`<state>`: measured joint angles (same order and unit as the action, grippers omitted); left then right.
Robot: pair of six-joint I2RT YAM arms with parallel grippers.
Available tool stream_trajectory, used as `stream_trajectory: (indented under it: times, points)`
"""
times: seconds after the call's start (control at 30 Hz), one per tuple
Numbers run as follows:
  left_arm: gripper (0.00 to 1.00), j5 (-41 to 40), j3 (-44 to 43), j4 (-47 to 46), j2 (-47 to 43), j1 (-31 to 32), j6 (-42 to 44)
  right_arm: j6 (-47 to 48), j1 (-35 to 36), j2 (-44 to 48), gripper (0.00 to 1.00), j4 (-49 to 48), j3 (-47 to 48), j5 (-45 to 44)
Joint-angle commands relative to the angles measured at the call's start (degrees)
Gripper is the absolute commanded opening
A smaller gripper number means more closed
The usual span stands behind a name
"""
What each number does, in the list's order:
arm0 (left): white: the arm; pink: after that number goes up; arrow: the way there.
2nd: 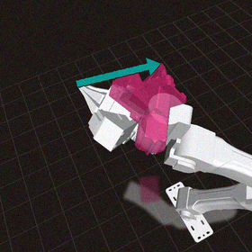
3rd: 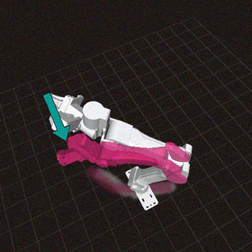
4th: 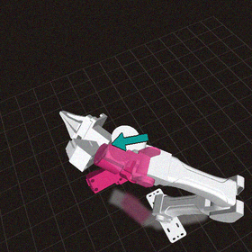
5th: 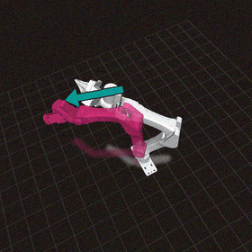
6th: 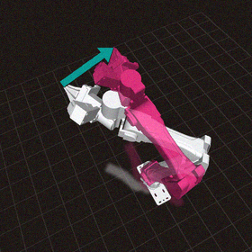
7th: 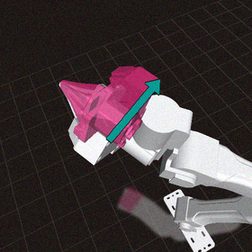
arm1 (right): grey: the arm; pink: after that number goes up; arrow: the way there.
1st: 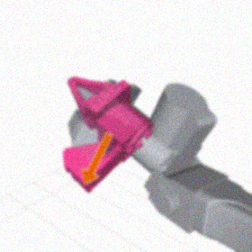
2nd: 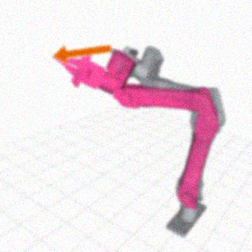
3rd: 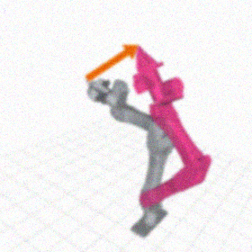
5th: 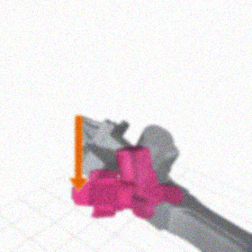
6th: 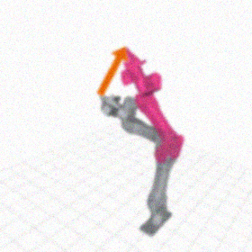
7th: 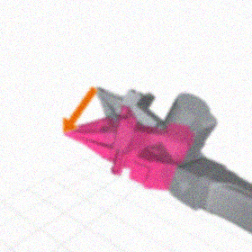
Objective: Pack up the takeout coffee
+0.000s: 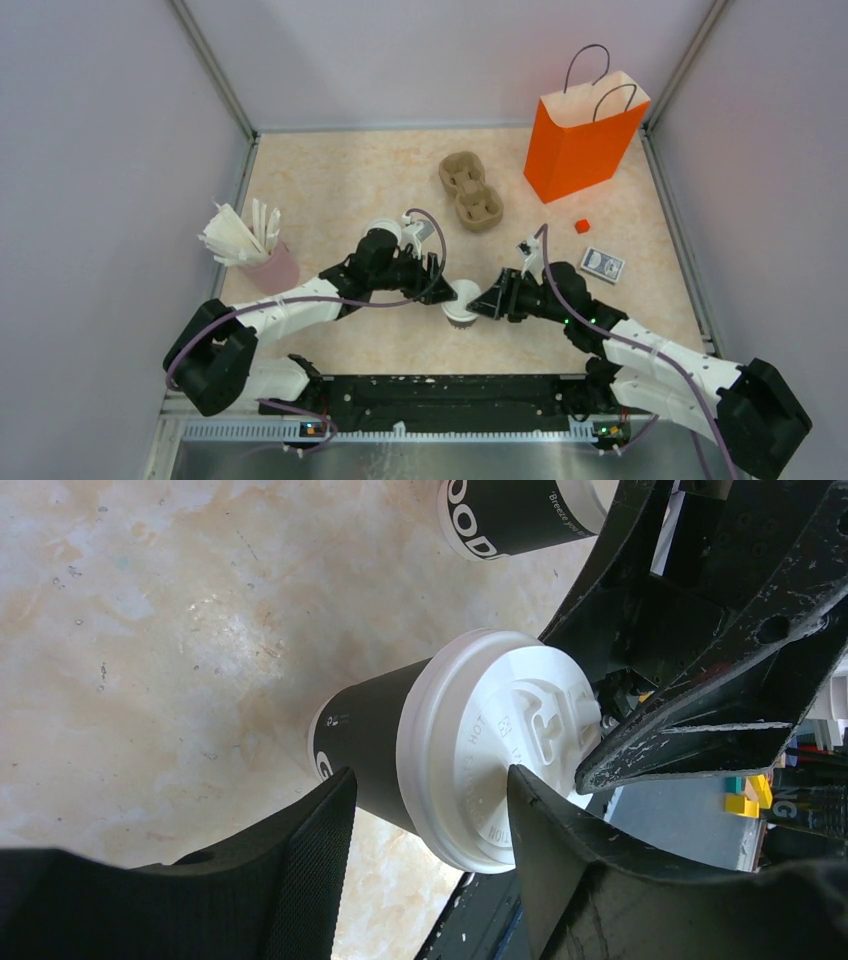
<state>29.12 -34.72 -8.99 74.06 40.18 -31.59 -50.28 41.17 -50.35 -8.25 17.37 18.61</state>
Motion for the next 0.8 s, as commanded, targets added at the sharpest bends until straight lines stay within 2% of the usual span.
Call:
stream_trajectory:
  times: [0.0,0.47,0.77]
  points:
    - [0.62,-3.1,0.2,-0.1,0.8,0.2,1.5,0.2,0.6,0.1,0.56,-3.0,-2.9,-1.2]
    - [0.60,-6.1,4.2,0.0,1.9,0.2,0.7,-4.0,0.6,3.6,0.53,-9.7,-15.2,-5.3]
    - [0.56,-7.6,5.0,0.4,2.9,0.2,0.2,-4.8,0.6,-0.9,0.52,-12.9,-16.9,-7.5]
